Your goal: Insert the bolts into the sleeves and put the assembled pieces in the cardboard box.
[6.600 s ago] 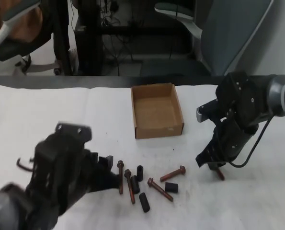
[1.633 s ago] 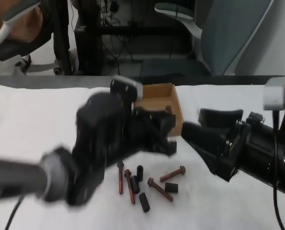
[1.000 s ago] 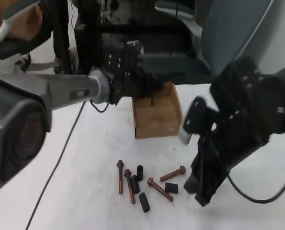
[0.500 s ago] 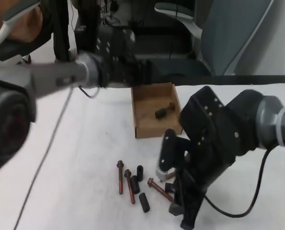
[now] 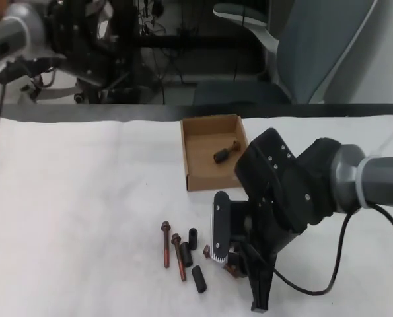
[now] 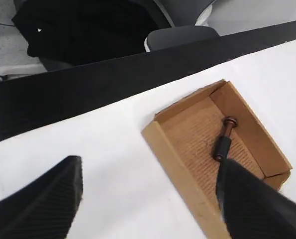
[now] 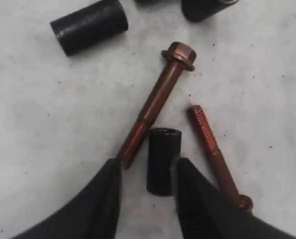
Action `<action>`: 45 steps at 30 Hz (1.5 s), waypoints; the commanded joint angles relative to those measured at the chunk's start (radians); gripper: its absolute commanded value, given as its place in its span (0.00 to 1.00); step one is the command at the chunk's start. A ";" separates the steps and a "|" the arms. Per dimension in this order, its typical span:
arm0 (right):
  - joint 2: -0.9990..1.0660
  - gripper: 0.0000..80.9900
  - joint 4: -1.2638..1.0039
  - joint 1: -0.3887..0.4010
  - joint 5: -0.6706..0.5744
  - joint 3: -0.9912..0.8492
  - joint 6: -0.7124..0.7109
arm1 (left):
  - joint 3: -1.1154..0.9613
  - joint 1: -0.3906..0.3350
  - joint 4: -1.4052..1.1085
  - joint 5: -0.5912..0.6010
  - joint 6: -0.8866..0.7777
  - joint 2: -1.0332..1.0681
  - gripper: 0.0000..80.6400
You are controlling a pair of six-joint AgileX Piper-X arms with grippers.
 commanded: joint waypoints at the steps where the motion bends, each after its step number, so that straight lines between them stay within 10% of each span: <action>1: 0.018 0.41 -0.033 0.002 0.004 -0.011 -0.016 | -0.013 0.035 0.035 0.049 0.016 -0.022 0.87; 14: 0.104 0.40 -0.054 0.002 0.063 -0.018 -0.045 | -0.013 0.067 0.070 0.112 0.034 -0.022 0.87; 19: 0.108 0.02 -0.042 0.004 0.073 -0.018 0.002 | -0.013 0.062 0.226 0.153 0.034 -0.024 0.87; 24: 0.057 0.00 -0.018 0.001 0.099 -0.018 0.151 | -0.013 0.018 0.561 0.135 0.098 -0.037 0.87; 37: -0.312 0.00 0.007 -0.044 0.069 0.084 0.505 | 0.284 -0.267 0.425 -0.402 -0.176 -0.257 0.74; 45: -0.594 0.00 0.066 -0.044 0.069 0.189 0.592 | 0.468 -0.354 0.212 -0.437 -0.377 -0.254 0.66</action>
